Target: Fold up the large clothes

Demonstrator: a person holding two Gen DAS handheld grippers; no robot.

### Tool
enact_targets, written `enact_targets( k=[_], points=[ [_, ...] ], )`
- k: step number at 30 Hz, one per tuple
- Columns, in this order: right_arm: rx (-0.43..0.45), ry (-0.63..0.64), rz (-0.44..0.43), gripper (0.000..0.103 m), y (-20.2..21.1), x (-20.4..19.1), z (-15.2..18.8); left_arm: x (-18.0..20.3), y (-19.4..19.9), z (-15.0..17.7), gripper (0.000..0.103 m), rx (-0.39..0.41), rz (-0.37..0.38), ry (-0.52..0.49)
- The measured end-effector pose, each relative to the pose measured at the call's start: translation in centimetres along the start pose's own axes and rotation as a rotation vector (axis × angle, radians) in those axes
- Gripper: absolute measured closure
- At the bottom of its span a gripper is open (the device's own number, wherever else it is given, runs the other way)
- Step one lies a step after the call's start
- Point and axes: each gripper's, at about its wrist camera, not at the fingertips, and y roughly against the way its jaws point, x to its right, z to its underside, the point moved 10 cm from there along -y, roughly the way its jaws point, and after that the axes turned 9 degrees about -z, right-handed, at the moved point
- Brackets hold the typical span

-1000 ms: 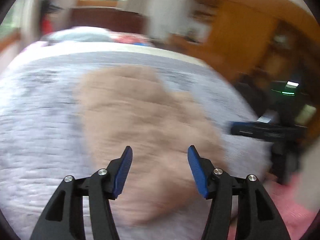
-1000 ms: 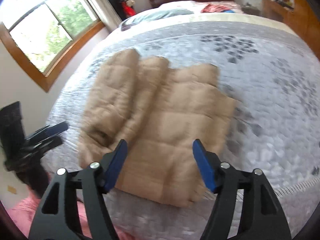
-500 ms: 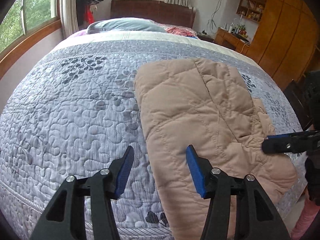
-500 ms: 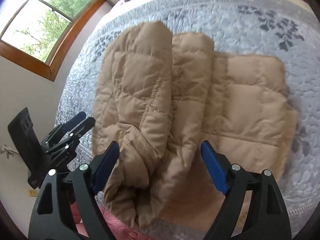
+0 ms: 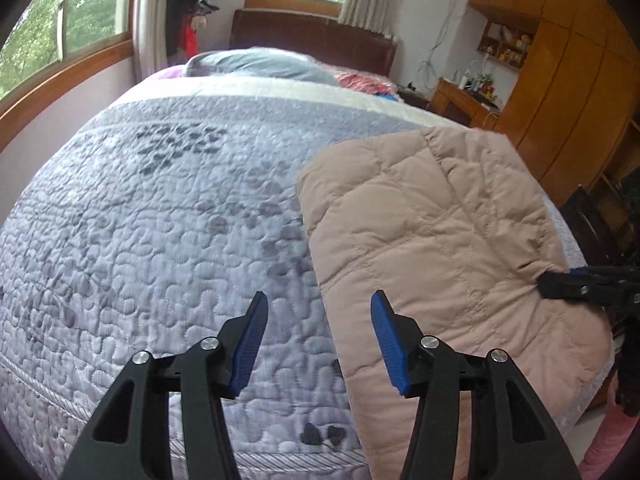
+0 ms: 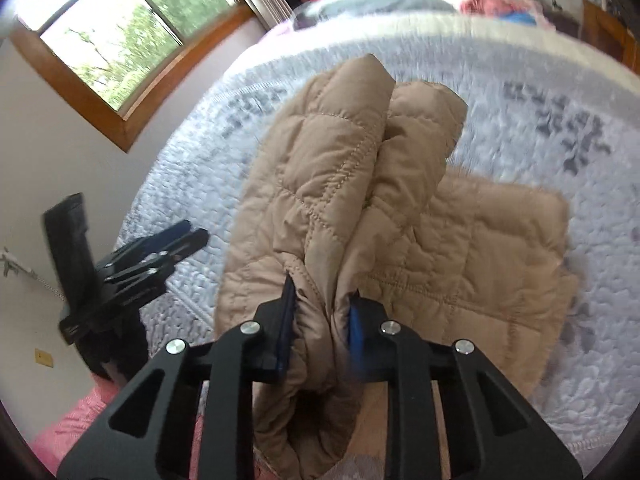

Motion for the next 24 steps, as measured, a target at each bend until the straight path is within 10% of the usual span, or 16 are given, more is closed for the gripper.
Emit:
enact_targets(
  k=[10,24],
  points=[
    [0.082,-0.078,0.062,0.081,5.2,4.3,3.6,7.1,1.4,0.7,0.05,0.013,0.09,-0.136],
    [0.066,-0.288,-0.049,0.077,-0.3,12.4,10.4,10.9,-2.8,4.7,0.047,-0.083,0.094,-0.214]
  ],
)
